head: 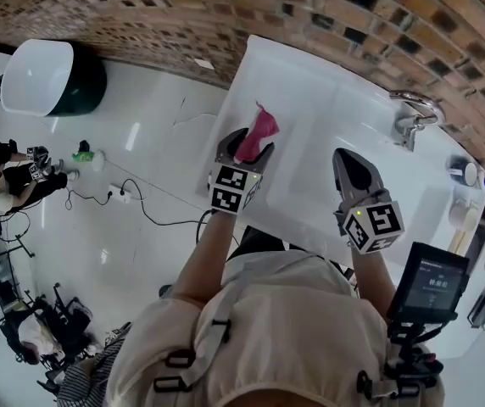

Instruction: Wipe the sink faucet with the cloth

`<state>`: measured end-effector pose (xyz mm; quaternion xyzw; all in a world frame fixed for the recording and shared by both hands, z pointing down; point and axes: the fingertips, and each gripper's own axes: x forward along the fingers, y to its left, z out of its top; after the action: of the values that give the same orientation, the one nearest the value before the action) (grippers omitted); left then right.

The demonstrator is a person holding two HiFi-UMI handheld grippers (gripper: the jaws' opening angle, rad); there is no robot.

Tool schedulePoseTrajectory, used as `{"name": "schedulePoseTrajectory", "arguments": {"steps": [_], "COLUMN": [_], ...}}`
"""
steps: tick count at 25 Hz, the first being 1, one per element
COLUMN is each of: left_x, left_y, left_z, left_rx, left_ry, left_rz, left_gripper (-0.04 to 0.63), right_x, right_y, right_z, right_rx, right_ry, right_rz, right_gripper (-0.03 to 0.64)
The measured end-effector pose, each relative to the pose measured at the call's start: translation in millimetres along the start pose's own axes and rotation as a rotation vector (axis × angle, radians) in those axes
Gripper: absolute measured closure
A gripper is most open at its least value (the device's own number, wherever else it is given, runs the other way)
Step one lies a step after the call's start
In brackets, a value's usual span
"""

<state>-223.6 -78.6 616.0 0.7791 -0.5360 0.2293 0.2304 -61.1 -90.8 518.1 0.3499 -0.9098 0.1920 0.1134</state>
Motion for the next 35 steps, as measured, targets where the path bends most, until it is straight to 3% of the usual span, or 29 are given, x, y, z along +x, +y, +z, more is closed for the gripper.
{"name": "schedulePoseTrajectory", "arguments": {"steps": [5, 10, 14, 20, 27, 35], "left_x": [24, 35, 39, 39, 38, 43], "left_y": [17, 30, 35, 37, 12, -76], "left_z": [-41, -65, -73, -70, -1, 110], "left_rx": [0.016, 0.002, -0.011, -0.044, -0.025, 0.088], "left_ry": [0.123, 0.188, 0.198, 0.195, 0.062, -0.11], "left_rz": [0.006, 0.016, 0.036, 0.024, -0.011, -0.116], "left_gripper": [0.348, 0.376, 0.47, 0.503, 0.503, 0.503], "right_x": [12, 19, 21, 21, -3, -69], "right_y": [-12, -15, -17, -18, -28, -54], "right_z": [-16, -22, -28, -24, 2, 38], "right_rx": [0.026, 0.031, 0.033, 0.027, -0.012, -0.044], "right_ry": [0.04, 0.065, 0.08, 0.076, 0.018, -0.072], "right_rz": [-0.023, -0.029, -0.03, -0.031, -0.065, -0.151], "right_gripper": [0.624, 0.624, 0.623, 0.623, 0.623, 0.624]}}
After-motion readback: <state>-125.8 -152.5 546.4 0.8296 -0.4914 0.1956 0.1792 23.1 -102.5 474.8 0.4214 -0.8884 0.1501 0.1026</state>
